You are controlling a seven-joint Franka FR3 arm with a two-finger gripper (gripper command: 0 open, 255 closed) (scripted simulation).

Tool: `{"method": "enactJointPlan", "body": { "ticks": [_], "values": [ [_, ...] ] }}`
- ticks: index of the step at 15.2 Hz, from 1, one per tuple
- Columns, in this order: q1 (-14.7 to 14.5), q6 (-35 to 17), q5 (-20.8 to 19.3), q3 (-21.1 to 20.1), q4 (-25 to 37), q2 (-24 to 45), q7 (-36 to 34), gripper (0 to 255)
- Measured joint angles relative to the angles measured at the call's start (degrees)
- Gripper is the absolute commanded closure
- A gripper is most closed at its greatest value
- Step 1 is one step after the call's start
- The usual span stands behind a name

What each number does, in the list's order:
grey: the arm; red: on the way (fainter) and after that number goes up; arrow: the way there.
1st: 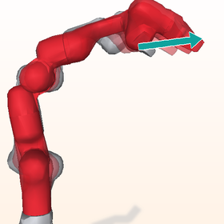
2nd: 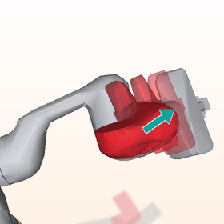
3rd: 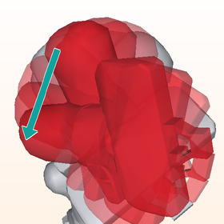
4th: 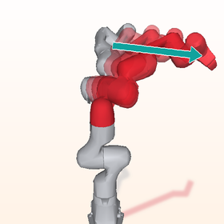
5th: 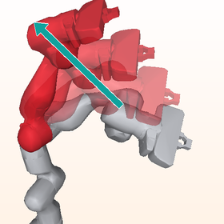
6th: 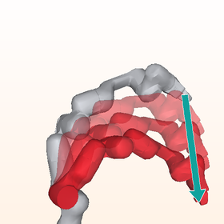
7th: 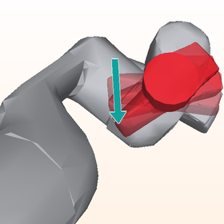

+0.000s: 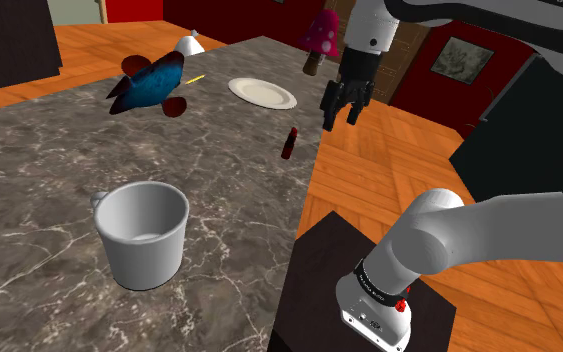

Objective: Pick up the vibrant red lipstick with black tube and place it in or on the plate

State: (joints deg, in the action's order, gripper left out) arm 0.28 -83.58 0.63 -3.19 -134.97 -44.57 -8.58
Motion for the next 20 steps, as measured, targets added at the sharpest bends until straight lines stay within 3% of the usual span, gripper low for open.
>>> {"method": "enactJointPlan", "body": {
  "ticks": [2,10,16,20],
  "values": [
    [0.0,-1.1,0.3,-0.4,-0.5,-0.2,-0.7,0],
    [0.0,-18.5,5.1,-9.0,-4.8,0.4,-13.3,0],
    [0.0,-24.2,5.6,-10.1,-8.7,1.4,-14.2,0],
    [0.0,-25.4,5.7,-10.2,-9.7,1.6,-14.2,0]
  ]
}}
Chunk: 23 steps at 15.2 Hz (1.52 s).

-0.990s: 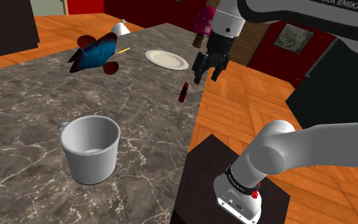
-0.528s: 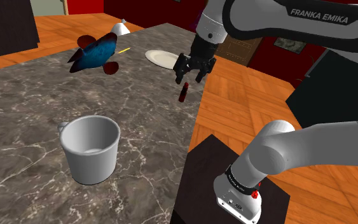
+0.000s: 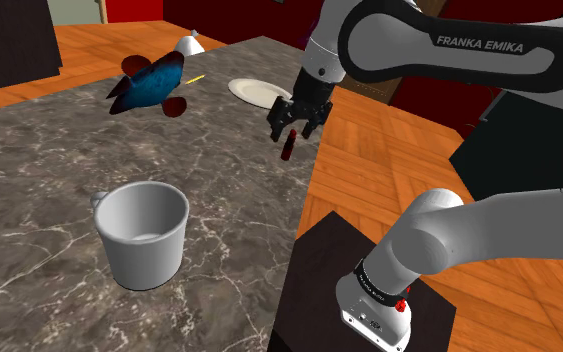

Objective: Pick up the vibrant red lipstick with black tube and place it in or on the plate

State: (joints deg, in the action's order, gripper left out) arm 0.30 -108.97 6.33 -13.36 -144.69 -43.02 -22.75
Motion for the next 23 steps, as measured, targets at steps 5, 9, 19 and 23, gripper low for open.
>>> {"method": "enactJointPlan", "body": {
  "ticks": [5,9,19,23],
  "values": [
    [0.0,-0.1,0.0,0.0,-0.1,0.0,0.0,255],
    [0.0,-0.1,0.0,0.0,-0.1,0.0,0.0,255],
    [0.2,2.9,-0.3,0.5,2.9,-0.1,0.2,255],
    [0.4,5.9,-0.6,0.7,6.4,0.4,0.1,255]
  ]
}}
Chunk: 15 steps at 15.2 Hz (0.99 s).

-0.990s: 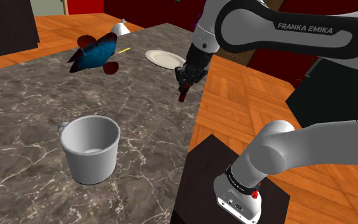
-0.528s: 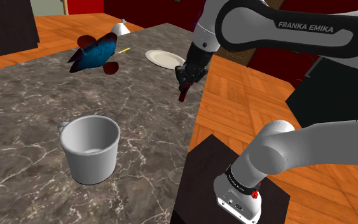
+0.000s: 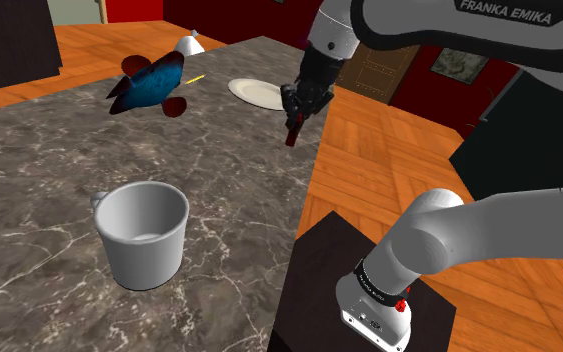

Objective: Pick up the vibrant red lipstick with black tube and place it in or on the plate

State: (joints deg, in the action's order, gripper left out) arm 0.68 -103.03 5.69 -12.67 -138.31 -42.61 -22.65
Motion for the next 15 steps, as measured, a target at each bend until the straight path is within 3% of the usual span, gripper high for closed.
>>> {"method": "enactJointPlan", "body": {
  "ticks": [8,15],
  "values": [
    [0.3,5.7,-0.5,0.6,6.6,0.9,0.1,255],
    [3.1,2.9,-3.5,4.1,13.6,10.8,4.7,255]
  ]
}}
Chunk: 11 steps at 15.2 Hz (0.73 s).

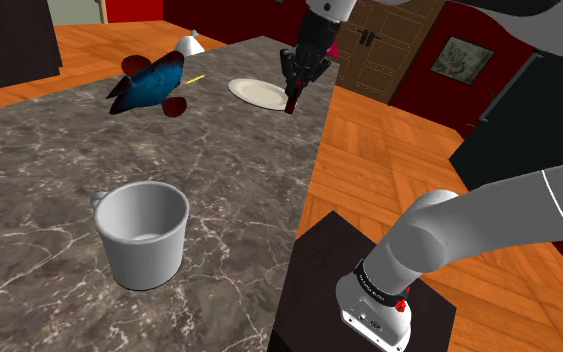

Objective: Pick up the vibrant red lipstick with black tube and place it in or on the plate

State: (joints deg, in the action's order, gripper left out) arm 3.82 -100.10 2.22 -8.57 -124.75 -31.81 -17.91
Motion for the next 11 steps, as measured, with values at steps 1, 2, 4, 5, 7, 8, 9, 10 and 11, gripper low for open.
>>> {"method": "enactJointPlan", "body": {
  "ticks": [1,2,4,5,7,8,9,10,11],
  "values": [
    [0.5,-0.5,-0.5,0.8,1.3,1.8,1.0,255],
    [0.9,-0.6,-0.9,1.4,2.8,3.5,1.8,255],
    [1.7,-1.1,-1.6,2.2,6.8,7.9,3.1,255],
    [1.9,-1.3,-1.8,2.6,8.4,9.8,3.6,255],
    [2.5,-1.9,-2.3,3.4,11.2,13.1,4.9,255],
    [2.9,-1.9,-2.5,3.8,13.3,15.2,5.5,255],
    [3.1,-1.6,-2.7,4.1,15.6,17.3,6.0,255],
    [3.4,-1.9,-2.8,4.6,17.2,19.1,6.7,255],
    [3.8,-1.6,-3.0,5.2,19.8,21.4,7.6,255]
  ]
}}
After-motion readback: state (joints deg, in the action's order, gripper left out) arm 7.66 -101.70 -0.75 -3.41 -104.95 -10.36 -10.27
